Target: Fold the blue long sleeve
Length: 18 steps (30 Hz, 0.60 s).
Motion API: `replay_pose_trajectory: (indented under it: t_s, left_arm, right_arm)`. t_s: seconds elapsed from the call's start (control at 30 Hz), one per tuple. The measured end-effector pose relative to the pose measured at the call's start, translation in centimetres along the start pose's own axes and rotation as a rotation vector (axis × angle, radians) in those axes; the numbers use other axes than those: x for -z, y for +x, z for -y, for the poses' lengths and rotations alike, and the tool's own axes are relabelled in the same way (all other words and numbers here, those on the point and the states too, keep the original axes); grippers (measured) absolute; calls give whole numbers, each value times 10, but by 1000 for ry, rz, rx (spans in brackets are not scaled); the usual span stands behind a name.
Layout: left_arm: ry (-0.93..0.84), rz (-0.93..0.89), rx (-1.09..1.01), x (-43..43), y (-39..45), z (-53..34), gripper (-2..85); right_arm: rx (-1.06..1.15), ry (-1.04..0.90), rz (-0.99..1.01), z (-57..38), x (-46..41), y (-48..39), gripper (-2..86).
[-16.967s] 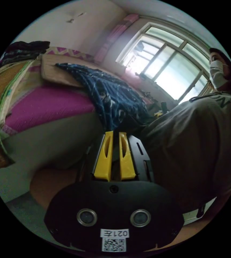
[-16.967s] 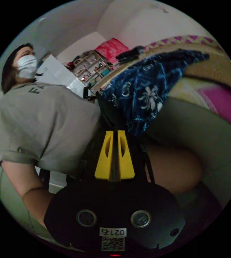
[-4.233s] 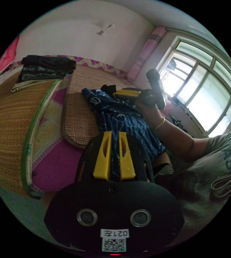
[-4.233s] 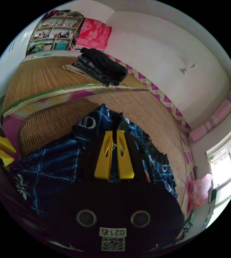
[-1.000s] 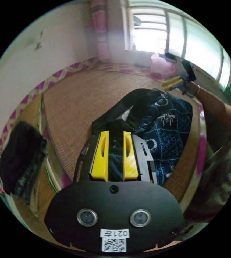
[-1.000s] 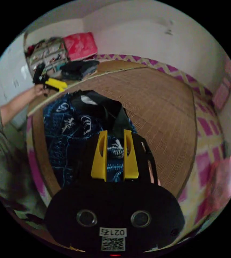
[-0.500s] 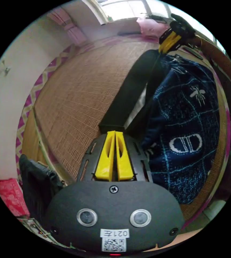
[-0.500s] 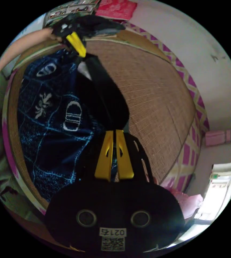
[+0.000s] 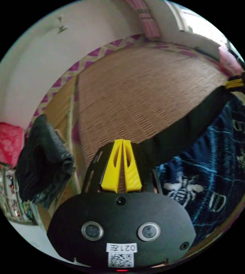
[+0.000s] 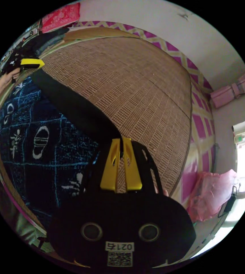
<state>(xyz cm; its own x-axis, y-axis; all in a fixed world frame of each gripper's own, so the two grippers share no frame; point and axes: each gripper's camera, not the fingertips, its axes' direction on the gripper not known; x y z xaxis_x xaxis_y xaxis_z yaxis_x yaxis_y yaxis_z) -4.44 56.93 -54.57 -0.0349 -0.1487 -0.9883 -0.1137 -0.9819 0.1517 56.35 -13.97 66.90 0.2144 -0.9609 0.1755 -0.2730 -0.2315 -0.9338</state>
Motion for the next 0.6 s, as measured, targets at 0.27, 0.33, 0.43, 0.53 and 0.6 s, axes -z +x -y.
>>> replay_pose_trajectory:
  t_s: [0.27,0.33,0.43,0.53,0.6]
  left_arm:
    - [148,-303,14,34,-14,-51,-10]
    - [152,-401,-103,48,13,-68,-10]
    - [71,-324,-227,47,48,-88,-10]
    - [96,-232,-217,42,54,-107,-10]
    - [96,-270,-191,42,47,-113,-10]
  right_arm:
    - [-91,140,102,-27,40,10,-2]
    - [-123,213,157,-46,63,13,0]
    - [-151,265,174,-67,82,10,3]
    - [-277,278,207,-84,85,32,8]
    - [-384,288,299,-96,78,61,11]
